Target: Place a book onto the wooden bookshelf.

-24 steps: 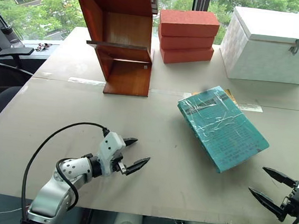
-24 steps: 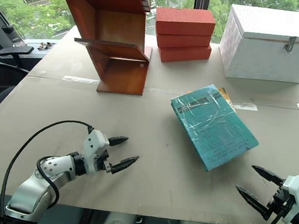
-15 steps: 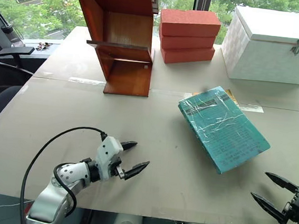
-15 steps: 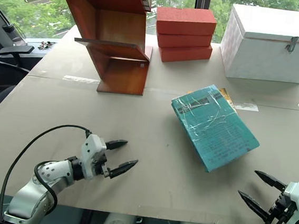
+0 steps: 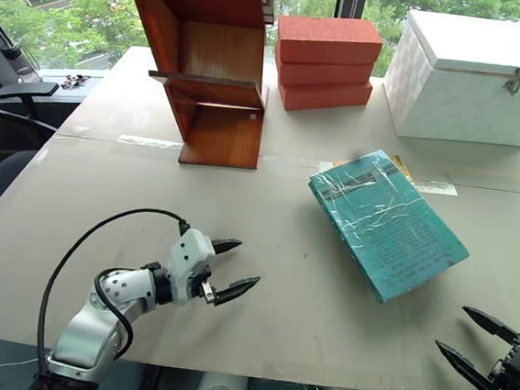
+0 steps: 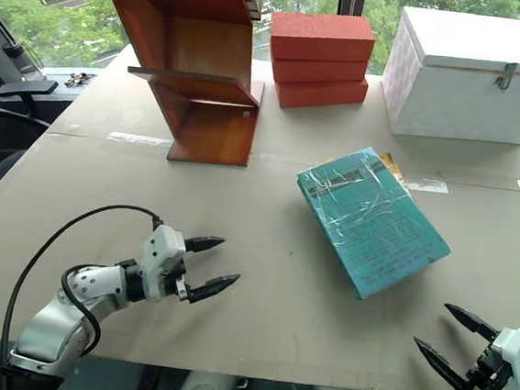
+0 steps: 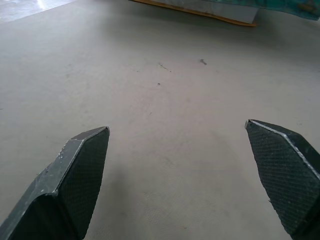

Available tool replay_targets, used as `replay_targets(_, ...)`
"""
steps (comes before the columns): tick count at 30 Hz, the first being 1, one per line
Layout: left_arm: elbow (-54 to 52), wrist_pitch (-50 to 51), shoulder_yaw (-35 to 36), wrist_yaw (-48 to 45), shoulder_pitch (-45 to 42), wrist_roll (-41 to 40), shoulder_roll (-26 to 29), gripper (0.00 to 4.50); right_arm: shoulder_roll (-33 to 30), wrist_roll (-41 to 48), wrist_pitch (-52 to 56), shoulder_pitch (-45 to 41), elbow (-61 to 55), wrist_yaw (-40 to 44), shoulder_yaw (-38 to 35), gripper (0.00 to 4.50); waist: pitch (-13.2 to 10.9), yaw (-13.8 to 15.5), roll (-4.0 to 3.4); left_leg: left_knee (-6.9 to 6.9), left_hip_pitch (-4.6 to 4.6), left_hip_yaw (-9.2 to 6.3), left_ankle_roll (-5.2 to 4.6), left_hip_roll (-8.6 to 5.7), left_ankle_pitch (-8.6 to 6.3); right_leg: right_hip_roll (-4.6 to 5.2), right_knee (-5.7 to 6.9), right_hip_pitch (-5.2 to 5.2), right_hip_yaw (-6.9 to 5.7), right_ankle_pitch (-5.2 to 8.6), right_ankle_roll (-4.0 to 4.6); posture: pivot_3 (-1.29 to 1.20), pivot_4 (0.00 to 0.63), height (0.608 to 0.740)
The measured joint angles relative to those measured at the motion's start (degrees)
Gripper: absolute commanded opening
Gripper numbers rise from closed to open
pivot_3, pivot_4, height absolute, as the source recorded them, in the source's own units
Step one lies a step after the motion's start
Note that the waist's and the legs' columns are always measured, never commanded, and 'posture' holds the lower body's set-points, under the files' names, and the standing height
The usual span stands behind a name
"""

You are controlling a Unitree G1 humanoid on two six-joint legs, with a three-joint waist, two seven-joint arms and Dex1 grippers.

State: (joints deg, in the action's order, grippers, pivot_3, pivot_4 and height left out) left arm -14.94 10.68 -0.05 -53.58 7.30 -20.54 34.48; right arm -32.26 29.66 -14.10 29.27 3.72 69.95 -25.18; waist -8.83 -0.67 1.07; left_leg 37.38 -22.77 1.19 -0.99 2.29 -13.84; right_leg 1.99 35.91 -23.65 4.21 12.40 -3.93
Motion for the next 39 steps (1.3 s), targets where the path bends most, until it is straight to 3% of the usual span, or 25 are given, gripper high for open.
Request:
replay_targets(10,3.07,-0.01,-2.54,-4.42,-7.17,-0.77,-0.32,4.50,-0.86,0.17,0.52,-1.29,-0.28,-4.90,-3.36,4.46,0.01,-0.03,-0.01,0.02,0.00,0.01,0.00,-0.01,0.00,-0.02,0.00,0.02,0.00,-0.01,0.00,0.00,0.150,0.740)
replay_targets(20,-4.12,10.84,-1.57,-11.69,-16.34,-11.42,6.57,4.50,-7.36,2.99,20.43,-12.36,-5.68,-24.44,-9.95,4.46,0.00,-0.10,0.00,0.05,0.01,-0.01,-0.01,-0.01,0.01,-0.07,0.02,0.04,0.03,-0.01,-0.01,0.00,0.150,0.740)
replay_targets(23,-4.13,13.27,-1.14,-14.24,-21.70,-13.59,8.74,4.50,-7.46,3.19,26.05,-19.11,-6.20,-29.42,-8.36,3.63,-0.02,-0.17,0.00,0.04,-0.06,-0.04,-0.01,0.00,0.01,-0.14,0.02,0.01,0.03,-0.03,0.02,0.00,0.150,0.740)
replay_targets(30,-1.18,14.37,2.08,-18.99,-29.56,-15.06,14.32,4.50,-5.58,1.53,36.68,-28.52,-9.62,-41.20,-2.96,0.29,-0.02,-0.12,-0.01,0.01,-0.12,-0.08,-0.02,-0.01,0.01,-0.16,0.01,0.02,0.03,-0.07,0.11,0.00,0.150,0.740)
replay_targets(34,-0.96,14.50,2.12,-20.23,-29.13,-15.07,15.41,4.50,-5.76,-2.17,37.50,-30.04,-6.68,-42.33,-0.75,0.13,-0.03,-0.06,0.01,0.02,-0.17,-0.07,-0.02,-0.04,0.01,-0.12,-0.03,0.02,0.03,-0.07,0.11,0.00,0.150,0.740)
replay_targets(39,-1.16,14.33,2.11,-20.34,-26.68,-14.88,15.56,4.50,-5.78,-0.36,40.83,-26.31,-9.26,-37.30,0.77,0.13,-0.04,-0.16,0.01,0.00,-0.12,-0.10,-0.02,0.00,0.01,-0.17,0.03,0.01,0.03,-0.07,0.11,0.00,0.150,0.740)
